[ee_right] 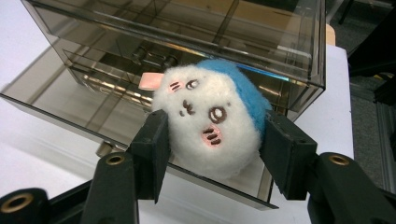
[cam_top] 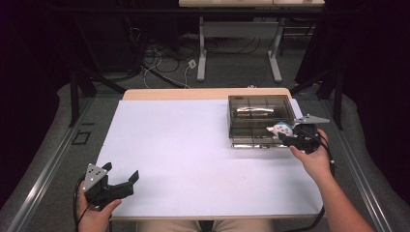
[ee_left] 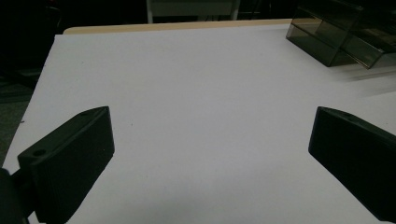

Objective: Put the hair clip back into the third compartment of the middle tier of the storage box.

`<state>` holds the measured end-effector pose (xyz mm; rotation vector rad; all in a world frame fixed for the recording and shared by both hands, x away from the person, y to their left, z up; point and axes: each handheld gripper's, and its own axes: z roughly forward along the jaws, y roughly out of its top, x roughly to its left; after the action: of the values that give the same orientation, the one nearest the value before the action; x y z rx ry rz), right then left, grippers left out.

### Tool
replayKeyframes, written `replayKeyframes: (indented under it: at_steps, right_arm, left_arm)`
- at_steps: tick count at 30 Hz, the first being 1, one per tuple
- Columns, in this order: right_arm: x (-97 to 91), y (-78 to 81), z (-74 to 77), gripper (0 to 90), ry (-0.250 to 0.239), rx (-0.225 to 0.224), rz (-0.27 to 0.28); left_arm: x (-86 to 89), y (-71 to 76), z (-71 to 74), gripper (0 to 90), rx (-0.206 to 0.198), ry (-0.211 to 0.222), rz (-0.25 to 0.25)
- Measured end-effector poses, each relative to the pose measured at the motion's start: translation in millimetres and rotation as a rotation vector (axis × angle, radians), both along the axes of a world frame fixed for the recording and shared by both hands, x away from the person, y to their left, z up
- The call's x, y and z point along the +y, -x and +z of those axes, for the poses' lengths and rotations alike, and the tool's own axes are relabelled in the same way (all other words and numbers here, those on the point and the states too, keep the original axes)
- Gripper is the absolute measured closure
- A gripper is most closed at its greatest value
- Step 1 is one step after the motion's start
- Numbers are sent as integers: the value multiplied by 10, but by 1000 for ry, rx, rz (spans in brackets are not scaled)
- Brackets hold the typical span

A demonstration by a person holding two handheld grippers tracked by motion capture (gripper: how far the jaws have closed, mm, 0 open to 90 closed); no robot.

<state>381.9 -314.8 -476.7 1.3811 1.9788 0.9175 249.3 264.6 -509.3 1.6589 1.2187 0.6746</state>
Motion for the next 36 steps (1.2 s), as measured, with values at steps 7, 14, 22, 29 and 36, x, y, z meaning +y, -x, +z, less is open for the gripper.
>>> replayKeyframes:
  at_steps: [7,14,22,29,36]
  right_arm:
    - [-37,-46,-69,448,21,24,-7]
    - [-28,-79,-106,440,32,41,5]
    - [-26,-133,-145,427,38,59,-4]
    - [-20,-159,-172,411,46,67,-5]
    - [-20,-173,-178,374,61,48,-28]
  left_arm:
    - [2,-2,-1,2,0,0,0]
    - [0,-3,-2,2,1,-1,-1]
    - [-1,-3,-2,2,1,-2,-2]
    - [-7,-5,-5,2,3,5,-1]
    - [-4,-3,-4,2,3,4,-2]
